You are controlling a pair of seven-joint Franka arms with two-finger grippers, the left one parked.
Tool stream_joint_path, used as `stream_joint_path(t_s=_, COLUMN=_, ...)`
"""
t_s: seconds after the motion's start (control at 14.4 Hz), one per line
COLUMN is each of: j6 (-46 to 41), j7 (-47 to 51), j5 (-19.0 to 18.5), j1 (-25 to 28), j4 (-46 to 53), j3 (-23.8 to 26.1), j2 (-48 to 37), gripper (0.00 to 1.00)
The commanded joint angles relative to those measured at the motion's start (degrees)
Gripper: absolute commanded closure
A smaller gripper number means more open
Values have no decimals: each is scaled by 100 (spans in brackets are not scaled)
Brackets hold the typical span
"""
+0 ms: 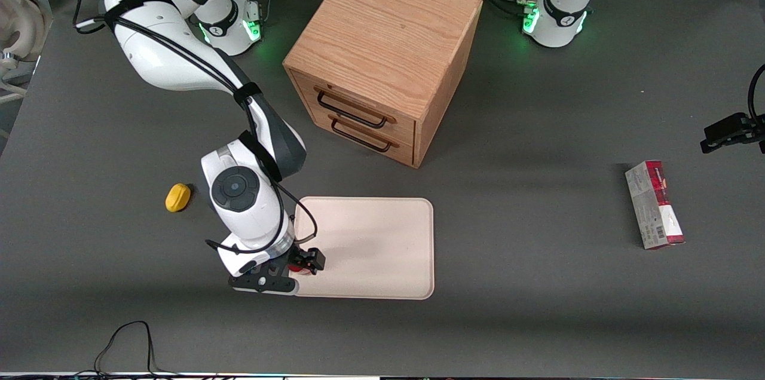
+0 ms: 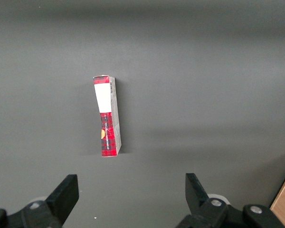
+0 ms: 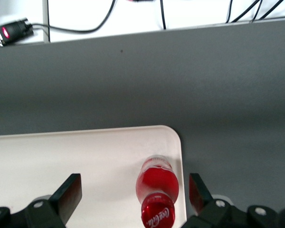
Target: Place coke bottle on tray
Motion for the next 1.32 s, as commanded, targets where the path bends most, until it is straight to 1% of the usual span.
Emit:
stream_joint_path(t_s=0.0, j6=-849, j7=77, j5=-84, j1=23, j4=110, j3=-92, j2=-440, gripper=0)
stream_joint_path(t_s=0.14, j6=-1439, j7=77, j5=-13, j1=-170, j4=57, j3=-110, j2=-792, gripper=0)
stream_joint_path(t_s=0.21, j6=-1703, j7=51, j5=126, j1=-302, j4=48, j3=-119, j2=-950, gripper=0)
stream_joint_path(t_s=0.28, j6=-1897, j7=-10, j5=293, j1=-329, j4=22, j3=-241, j2=-1125, gripper=0)
stream_joint_path(t_s=0.35, j6=-2047, j7=-237, j5=582, j1=-321, j4=-48, j3=-555, j2=-1406, gripper=0)
stream_joint_path(t_s=0.49, j6=-2084, j7=-903, j5=1503, j1=-321, j4=-957, j3=-1240, j2=-2239, gripper=0)
stream_joint_path(t_s=0.55, j6=-2084, j7=-1351, j5=1864, j1=-286, j4=-1337, j3=-1574, j2=-2618, gripper=0)
stream_joint_path(t_s=0.62, j6=-2136, j7=-1747, j5=2129, j1=-277, j4=-1645, j3=-1856, j2=-2969, gripper=0)
stream_joint_path(t_s=0.69, j6=-2180, j7=-2012, j5=2227, j1=-329, j4=-2127, j3=-1963, j2=-3443, gripper=0)
stream_joint_path(t_s=0.83, j6=-2241, j7=-2627, j5=2237, j1=-478, j4=-3050, j3=-2017, j2=-4296, gripper=0)
stream_joint_path(t_s=0.9, j6=-2390, j7=-2821, j5=2254, j1=-479, j4=-3385, j3=-2174, j2=-4648, gripper=0)
stream_joint_path(t_s=1.11, j6=-2567, j7=-3131, j5=2640, j1=-522, j4=-4072, j3=-2491, j2=-5493, gripper=0)
stream_joint_path(t_s=1.25, j6=-2593, j7=-3131, j5=2685, j1=-505, j4=-4337, j3=-2597, j2=-5828, gripper=0)
